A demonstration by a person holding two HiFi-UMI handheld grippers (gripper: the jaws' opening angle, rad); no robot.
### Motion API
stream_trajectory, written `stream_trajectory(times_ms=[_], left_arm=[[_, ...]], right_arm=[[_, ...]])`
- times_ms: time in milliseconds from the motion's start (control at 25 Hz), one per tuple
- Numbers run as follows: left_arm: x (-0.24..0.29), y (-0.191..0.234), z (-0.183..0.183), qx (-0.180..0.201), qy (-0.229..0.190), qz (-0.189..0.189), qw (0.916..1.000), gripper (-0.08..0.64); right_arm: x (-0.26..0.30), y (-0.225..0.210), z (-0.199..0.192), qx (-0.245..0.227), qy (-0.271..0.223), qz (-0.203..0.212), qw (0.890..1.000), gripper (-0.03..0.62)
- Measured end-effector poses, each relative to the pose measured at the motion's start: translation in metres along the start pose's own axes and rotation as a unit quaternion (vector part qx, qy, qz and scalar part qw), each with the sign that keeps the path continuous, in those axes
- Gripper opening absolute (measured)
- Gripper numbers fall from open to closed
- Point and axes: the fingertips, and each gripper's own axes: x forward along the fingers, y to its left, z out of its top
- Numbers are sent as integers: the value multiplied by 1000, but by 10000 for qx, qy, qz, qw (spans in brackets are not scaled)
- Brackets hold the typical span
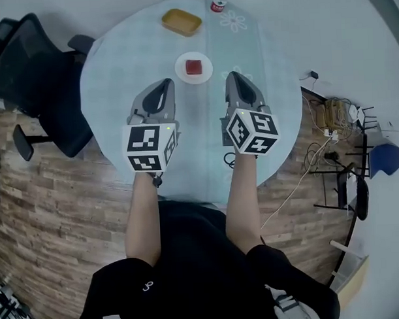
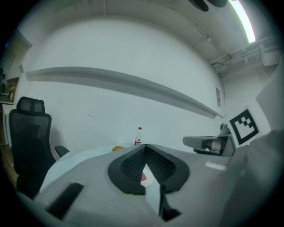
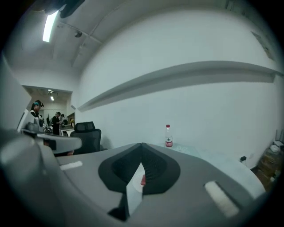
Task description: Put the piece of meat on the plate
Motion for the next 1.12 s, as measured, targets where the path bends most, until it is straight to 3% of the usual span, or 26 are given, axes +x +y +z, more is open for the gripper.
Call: stream_trajectory(times_ms=[160,360,640,1120], left_arm=[[-18,-37,14,176,-212,-81,9996,-3],[-39,-75,32,481,-443,-139,9978,-3],[-43,-107,37,690,-423,-227,9965,-3],[-49,-111,35,825,-391,-99,9958,-3]], right_arm=[[-54,-3,23,288,-506,1,9983,8],[-95,2,32,-519,-442,-121,9976,6],[-121,2,40,-514,-547,-7,9972,6],[-126,9,40,-382,-684,266,9966,6]])
